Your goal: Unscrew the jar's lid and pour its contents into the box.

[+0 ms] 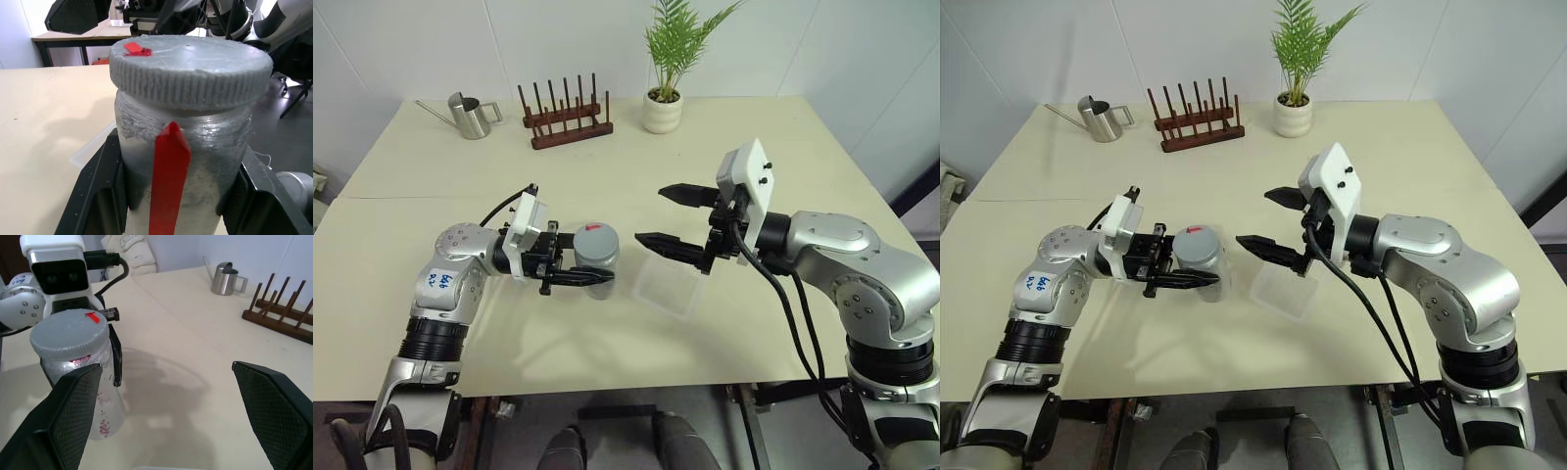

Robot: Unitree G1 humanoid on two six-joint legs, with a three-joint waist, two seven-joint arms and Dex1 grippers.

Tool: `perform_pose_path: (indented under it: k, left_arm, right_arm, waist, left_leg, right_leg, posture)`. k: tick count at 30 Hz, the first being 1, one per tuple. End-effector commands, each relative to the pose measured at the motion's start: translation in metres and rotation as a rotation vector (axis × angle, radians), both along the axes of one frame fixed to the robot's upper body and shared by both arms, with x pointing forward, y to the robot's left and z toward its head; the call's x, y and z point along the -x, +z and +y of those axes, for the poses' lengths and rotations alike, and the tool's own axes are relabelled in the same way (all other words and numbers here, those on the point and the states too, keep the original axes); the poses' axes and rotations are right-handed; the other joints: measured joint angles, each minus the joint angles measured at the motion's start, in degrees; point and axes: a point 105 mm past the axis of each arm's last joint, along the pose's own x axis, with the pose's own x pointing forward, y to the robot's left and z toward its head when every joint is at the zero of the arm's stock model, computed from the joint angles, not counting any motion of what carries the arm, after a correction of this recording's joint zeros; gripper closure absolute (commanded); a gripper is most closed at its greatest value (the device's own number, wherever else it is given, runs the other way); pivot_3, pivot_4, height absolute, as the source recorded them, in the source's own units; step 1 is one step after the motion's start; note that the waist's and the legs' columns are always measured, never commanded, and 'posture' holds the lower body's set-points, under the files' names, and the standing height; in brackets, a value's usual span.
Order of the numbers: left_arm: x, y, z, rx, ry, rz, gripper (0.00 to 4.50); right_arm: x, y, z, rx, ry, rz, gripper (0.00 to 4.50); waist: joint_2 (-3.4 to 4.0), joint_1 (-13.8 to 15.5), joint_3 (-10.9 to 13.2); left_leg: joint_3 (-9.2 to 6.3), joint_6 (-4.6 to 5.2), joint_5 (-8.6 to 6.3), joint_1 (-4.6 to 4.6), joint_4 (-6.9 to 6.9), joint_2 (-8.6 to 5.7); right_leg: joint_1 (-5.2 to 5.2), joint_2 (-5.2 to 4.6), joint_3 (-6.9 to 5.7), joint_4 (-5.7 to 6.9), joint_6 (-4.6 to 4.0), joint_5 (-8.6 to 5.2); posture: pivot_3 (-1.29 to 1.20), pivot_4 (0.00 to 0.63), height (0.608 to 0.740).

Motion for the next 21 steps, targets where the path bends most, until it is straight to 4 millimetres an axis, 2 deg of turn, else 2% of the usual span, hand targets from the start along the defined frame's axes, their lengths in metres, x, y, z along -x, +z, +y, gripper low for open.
perform_pose_path:
  k: [1,6,11,21]
  left_arm:
    - [0.003,0.008,-0.004,-0.004,-0.039,-0.039,2.57]
    - [0.003,0.008,-0.008,-0.01,-0.069,-0.031,2.57]
    - [0.003,0.012,-0.011,-0.011,-0.089,-0.045,2.57]
    - [0.005,0.013,-0.011,-0.014,-0.089,-0.049,2.57]
  right_arm:
    - [0.008,0.024,0.005,-0.09,0.03,-0.055,0.03]
    - [0.016,0.022,0.03,-0.114,0.139,-0.021,0.03]
    - [0.024,0.011,0.051,-0.089,0.221,0.009,0.03]
    - [0.026,0.0,0.065,-0.065,0.259,0.015,0.03]
  waist:
    - [0.0,0.0,0.0]
    - [0.0,0.1,0.0]
    - [0.0,0.0,0.0]
    - [0.0,0.0,0.0]
  left_leg:
    - [0.0,0.0,0.0,0.01,-0.01,0.01]
    - [0.0,0.0,0.0,0.0,-0.01,0.02]
    - [0.0,0.0,0.0,0.0,0.0,0.02]
    - [0.0,0.0,0.0,0.0,0.0,0.02]
  right_leg:
    - [0.0,0.0,0.0,0.01,0.0,0.0]
    - [-0.01,0.0,-0.01,0.02,-0.02,-0.01]
    - [0.0,0.01,-0.02,0.03,-0.01,-0.01]
    - [-0.02,0.01,-0.02,0.05,-0.02,-0.01]
  posture:
    - [0.0,0.15,0.74]
    - [0.0,0.15,0.74]
    - [0.0,0.15,0.74]
    - [0.0,0.15,0.74]
